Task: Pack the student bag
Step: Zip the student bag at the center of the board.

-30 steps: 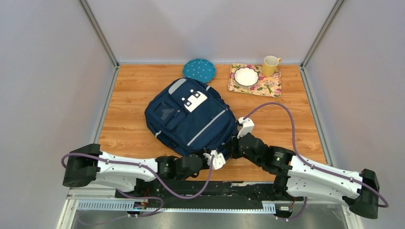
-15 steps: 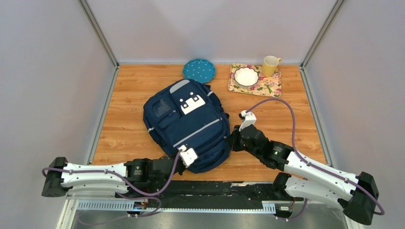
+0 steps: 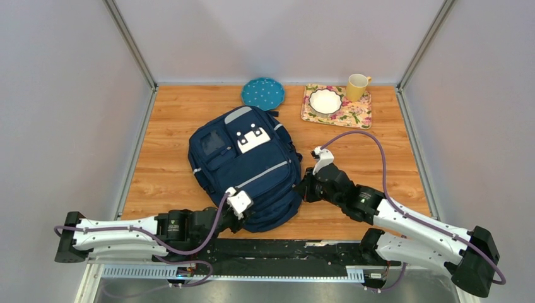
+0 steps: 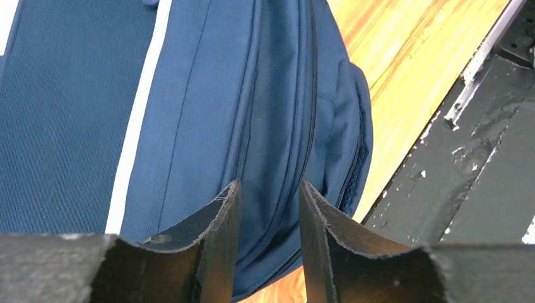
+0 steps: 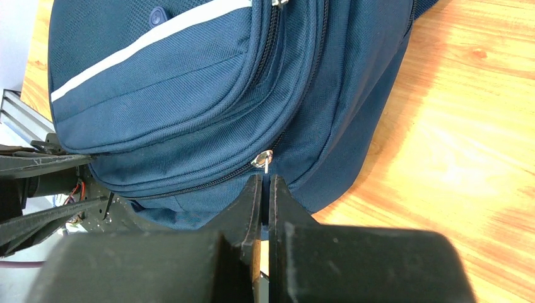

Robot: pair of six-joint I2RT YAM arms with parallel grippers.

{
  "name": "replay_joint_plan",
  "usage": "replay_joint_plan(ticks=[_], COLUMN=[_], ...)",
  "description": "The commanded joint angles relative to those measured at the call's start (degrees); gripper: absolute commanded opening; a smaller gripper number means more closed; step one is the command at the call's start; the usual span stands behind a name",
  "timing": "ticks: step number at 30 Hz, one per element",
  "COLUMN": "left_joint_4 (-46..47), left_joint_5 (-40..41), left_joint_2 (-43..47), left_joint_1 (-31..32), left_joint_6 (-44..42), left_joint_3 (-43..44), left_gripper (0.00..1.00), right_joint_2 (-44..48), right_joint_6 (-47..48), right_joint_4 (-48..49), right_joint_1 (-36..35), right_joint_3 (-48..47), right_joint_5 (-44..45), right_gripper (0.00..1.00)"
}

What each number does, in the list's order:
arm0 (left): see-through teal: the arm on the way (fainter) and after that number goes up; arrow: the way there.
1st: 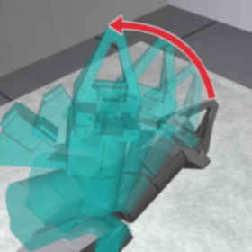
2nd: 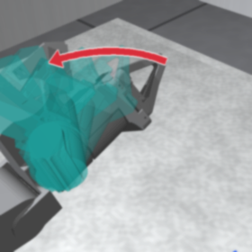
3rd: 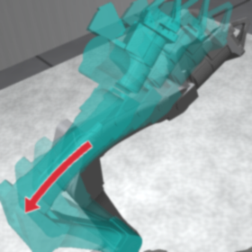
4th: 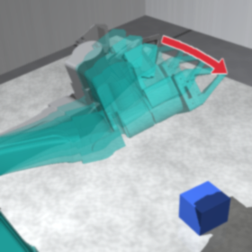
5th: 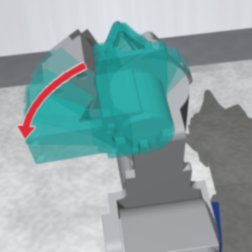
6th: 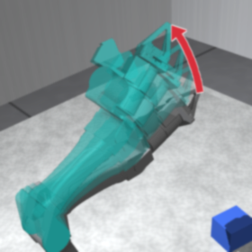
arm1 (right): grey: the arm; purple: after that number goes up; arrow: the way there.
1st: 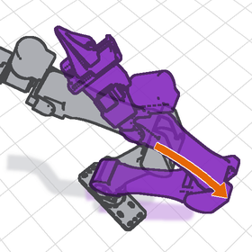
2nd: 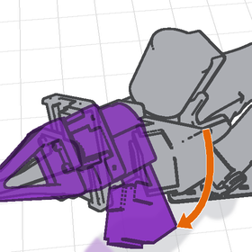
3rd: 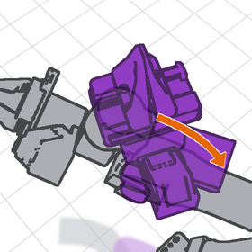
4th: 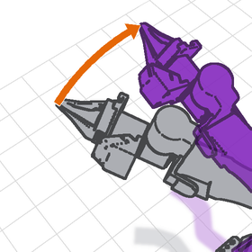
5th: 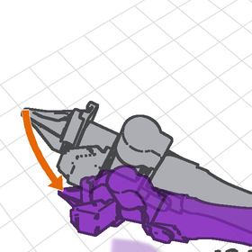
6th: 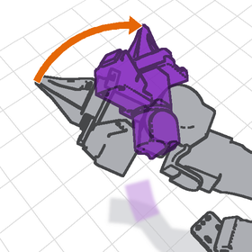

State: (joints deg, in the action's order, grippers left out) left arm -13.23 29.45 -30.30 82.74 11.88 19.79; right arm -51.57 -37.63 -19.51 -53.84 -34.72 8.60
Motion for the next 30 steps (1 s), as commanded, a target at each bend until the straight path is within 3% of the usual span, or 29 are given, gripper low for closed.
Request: replay_joint_plan(ticks=[1, 7, 11, 22, 23, 30], left_joint_4=[7.6, 13.0, 15.1, 17.1, 17.3, 14.9], left_joint_5=[-0.7, -6.9, -6.5, -3.8, -3.5, -0.9], left_joint_2=[-7.0, -22.5, -31.1, -39.9, -40.5, -42.9], left_joint_1=[-0.1, -0.1, -0.1, -3.7, -4.0, -4.9], left_joint_6=[-6.4, -13.4, -15.0, -13.3, -13.4, -10.6], left_joint_3=[7.6, 16.6, 19.9, 21.3, 21.3, 21.3], left_gripper=[0.48, 0.57, 0.61, 0.64, 0.62, 0.17], right_joint_2=[0.8, 1.2, 2.3, 5.2, 5.2, 5.9], right_joint_6=[0.8, 1.0, 1.2, 1.4, 1.4, 1.8], right_joint_4=[1.3, 1.3, 0.3, -1.6, -1.6, -1.5], right_joint_1=[0.4, 0.5, 0.4, 0.4, 0.4, 0.5], right_joint_3=[-1.4, -1.5, -1.8, -2.5, -2.5, -2.4], right_joint_5=[-0.3, -0.3, -0.1, -0.9, -1.0, -1.0], right_gripper=[0.00, 0.00, 0.00, 0.00, 0.00, 0.00])
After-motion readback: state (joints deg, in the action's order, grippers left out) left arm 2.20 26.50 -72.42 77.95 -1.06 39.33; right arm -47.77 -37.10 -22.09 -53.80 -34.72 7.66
